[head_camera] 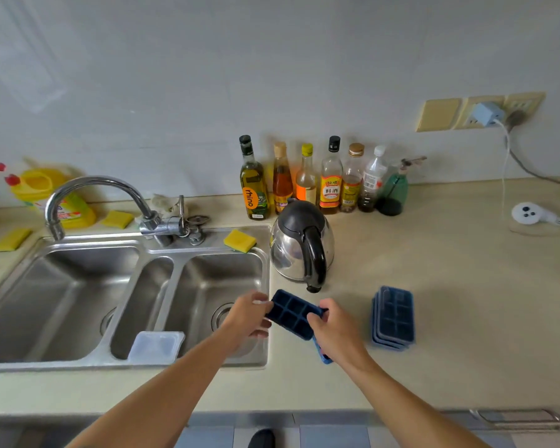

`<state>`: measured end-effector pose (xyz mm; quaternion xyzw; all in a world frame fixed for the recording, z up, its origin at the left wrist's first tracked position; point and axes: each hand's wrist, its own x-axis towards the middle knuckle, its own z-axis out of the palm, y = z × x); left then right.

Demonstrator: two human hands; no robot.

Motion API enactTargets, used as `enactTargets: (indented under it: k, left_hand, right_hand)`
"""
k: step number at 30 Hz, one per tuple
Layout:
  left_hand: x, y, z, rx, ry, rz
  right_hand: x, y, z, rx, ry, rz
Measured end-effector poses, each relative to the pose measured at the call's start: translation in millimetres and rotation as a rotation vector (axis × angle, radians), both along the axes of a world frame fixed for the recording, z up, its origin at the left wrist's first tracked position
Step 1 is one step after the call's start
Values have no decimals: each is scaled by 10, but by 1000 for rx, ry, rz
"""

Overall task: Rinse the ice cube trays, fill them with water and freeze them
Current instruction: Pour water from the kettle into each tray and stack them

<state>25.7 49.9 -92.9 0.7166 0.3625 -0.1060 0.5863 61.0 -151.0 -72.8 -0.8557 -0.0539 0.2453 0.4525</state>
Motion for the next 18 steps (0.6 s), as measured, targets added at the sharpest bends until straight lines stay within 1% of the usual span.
enactTargets:
  k: [4,6,9,11,15,18]
  left_hand:
    - [-49,544,1,-31,65,-101]
    - [-19,842,-49,-74,101,-124]
    - [61,1322,-184,-56,161,-221]
    - [100,1645,-337,-35,213,-287]
    - [181,2137,-752,-6,291,-321]
    - [264,2294,-1068,-14,354,-345]
  right_hand:
    - [-31,433,6,37,-12,46]
    - [-5,695,-58,17,-12,63]
    - [68,1171,-240,-38,-9,45]
    - [107,1534,-414,-38,39,2]
    - [181,2134,-894,-18,178,-91]
    - [216,2371,-1254,26,314,-227]
